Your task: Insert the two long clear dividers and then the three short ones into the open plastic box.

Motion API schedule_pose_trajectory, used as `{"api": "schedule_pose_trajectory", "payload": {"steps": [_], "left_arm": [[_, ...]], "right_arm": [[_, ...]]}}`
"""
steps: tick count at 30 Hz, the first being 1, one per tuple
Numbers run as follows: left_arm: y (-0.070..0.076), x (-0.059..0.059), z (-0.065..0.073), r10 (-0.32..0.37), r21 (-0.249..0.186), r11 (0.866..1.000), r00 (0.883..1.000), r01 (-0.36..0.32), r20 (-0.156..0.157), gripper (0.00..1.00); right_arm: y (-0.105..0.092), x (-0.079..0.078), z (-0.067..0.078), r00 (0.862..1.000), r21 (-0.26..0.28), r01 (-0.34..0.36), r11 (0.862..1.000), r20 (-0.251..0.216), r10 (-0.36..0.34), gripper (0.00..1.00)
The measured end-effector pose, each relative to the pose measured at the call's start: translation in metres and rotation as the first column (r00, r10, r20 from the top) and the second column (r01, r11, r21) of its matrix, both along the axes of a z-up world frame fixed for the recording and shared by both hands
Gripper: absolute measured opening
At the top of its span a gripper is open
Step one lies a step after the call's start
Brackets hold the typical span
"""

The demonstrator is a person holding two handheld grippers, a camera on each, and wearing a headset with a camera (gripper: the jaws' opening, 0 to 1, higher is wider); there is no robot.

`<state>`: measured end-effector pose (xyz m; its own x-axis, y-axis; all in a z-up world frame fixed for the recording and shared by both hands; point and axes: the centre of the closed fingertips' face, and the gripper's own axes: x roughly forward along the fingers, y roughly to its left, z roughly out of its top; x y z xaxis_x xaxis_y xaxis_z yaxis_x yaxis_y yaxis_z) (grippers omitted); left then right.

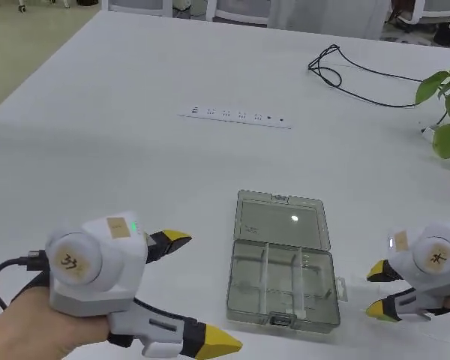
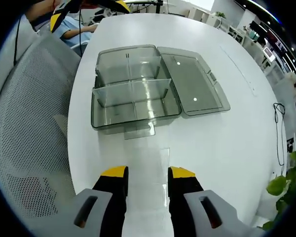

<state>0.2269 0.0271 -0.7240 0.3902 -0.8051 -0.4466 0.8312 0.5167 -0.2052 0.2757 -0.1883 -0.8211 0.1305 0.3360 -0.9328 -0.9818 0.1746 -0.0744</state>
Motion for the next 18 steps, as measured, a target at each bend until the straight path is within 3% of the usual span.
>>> {"api": "schedule_pose_trajectory", "payload": {"steps": [6,13,16,18], "left_arm": [[-0.007,0.009,0.011,0.037,-0.052,0.998,0.999,-0.038,-0.025,0.96],[-0.030,0.015,0.033,0.053,-0.157,0.985,0.993,-0.070,-0.109,0.86],[-0.043,0.018,0.045,0.055,-0.217,0.972,0.985,-0.090,-0.165,0.80],[-0.050,0.018,0.051,0.048,-0.266,0.958,0.974,-0.107,-0.220,0.74]], "right_arm": [[0.005,-0.002,0.035,0.997,0.031,0.002,1.000,0.080,-0.004,0.32],[0.031,-0.011,0.079,0.985,0.067,-0.052,0.996,0.165,0.041,0.33],[0.049,-0.016,0.102,0.979,0.103,-0.068,0.992,0.198,0.046,0.33],[0.059,-0.021,0.114,0.975,0.113,-0.084,0.990,0.214,0.059,0.33]]}}
